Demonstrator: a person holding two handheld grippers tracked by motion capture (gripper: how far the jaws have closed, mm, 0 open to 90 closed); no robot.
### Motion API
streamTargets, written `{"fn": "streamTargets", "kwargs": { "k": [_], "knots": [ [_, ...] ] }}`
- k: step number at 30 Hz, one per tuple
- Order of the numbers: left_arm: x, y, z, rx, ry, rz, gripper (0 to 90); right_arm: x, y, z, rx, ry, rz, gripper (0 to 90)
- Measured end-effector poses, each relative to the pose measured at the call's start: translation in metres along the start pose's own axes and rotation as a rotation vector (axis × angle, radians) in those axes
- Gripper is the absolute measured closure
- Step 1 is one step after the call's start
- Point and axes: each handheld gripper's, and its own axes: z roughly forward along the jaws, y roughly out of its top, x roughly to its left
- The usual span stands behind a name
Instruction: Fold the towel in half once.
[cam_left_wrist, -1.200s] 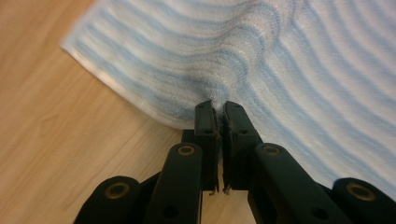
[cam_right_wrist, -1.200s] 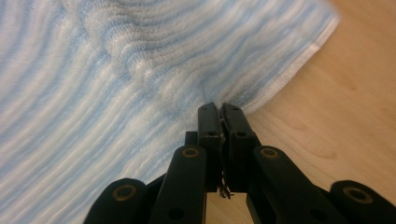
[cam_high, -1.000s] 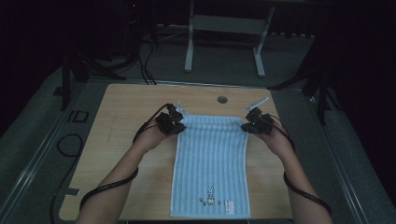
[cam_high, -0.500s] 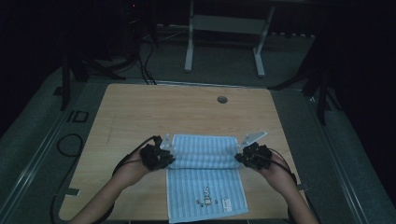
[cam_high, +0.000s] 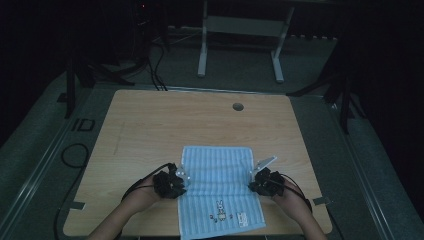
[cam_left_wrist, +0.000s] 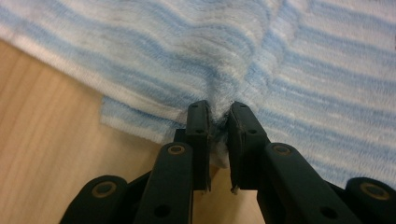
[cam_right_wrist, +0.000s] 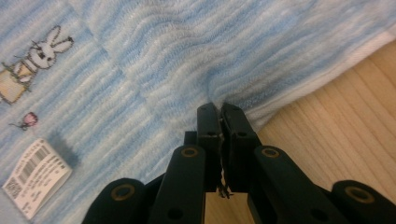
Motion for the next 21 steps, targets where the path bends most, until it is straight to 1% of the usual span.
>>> {"fn": "streamTargets", "kwargs": {
  "k": [1, 2, 3, 4, 7, 9, 11, 12, 13, 15, 16, 17, 18, 19, 20, 21],
  "knots": [
    [0.003, 0.002, 0.001, 0.001, 0.006, -0.002, 79.4, -0.002, 0.000, 0.002, 0.003, -0.004, 0.006, 86.6],
    [0.008, 0.005, 0.003, -0.002, 0.006, -0.013, 79.4, -0.004, 0.001, 0.003, 0.002, -0.002, 0.009, 86.6],
    [0.012, 0.007, 0.004, -0.006, -0.001, -0.023, 79.4, -0.007, 0.002, 0.004, 0.004, -0.002, 0.017, 86.3],
    [0.017, 0.010, 0.006, -0.008, -0.008, -0.023, 79.4, -0.009, 0.003, 0.005, 0.005, -0.008, 0.019, 86.4],
    [0.028, 0.019, 0.010, -0.014, -0.001, -0.030, 79.3, -0.022, 0.006, 0.008, -0.001, -0.016, 0.043, 86.3],
    [0.034, 0.025, 0.013, -0.015, 0.004, -0.020, 79.3, -0.030, 0.009, 0.009, -0.003, -0.024, 0.058, 86.2],
    [0.039, 0.031, 0.016, -0.029, 0.013, -0.011, 78.3, -0.039, 0.012, 0.010, 0.003, -0.029, 0.076, 86.2],
    [0.044, 0.034, 0.018, -0.033, 0.000, -0.012, 78.1, -0.042, 0.013, 0.010, 0.006, -0.034, 0.078, 86.2],
    [0.046, 0.036, 0.020, -0.038, -0.004, -0.010, 78.1, -0.046, 0.014, 0.010, 0.012, -0.039, 0.086, 86.1],
    [0.054, 0.042, 0.023, -0.046, -0.017, -0.027, 78.0, -0.053, 0.016, 0.010, 0.015, -0.055, 0.097, 86.0],
    [0.057, 0.044, 0.024, -0.046, -0.013, -0.030, 78.0, -0.056, 0.016, 0.011, 0.013, -0.052, 0.105, 86.0],
    [0.059, 0.046, 0.025, -0.046, -0.005, -0.033, 78.0, -0.059, 0.016, 0.011, 0.013, -0.048, 0.116, 86.0],
    [0.059, 0.046, 0.025, -0.046, -0.005, -0.033, 78.0, -0.059, 0.016, 0.011, 0.013, -0.048, 0.116, 86.0],
    [0.064, 0.052, 0.027, -0.043, 0.001, -0.040, 78.0, -0.062, 0.016, 0.011, 0.007, -0.049, 0.130, 86.0],
    [0.065, 0.053, 0.028, -0.045, 0.001, -0.048, 78.0, -0.063, 0.016, 0.011, 0.004, -0.049, 0.131, 85.8],
    [0.066, 0.054, 0.029, -0.042, -0.001, -0.045, 78.0, -0.063, 0.015, 0.011, 0.002, -0.049, 0.134, 85.8]
  ]
}}
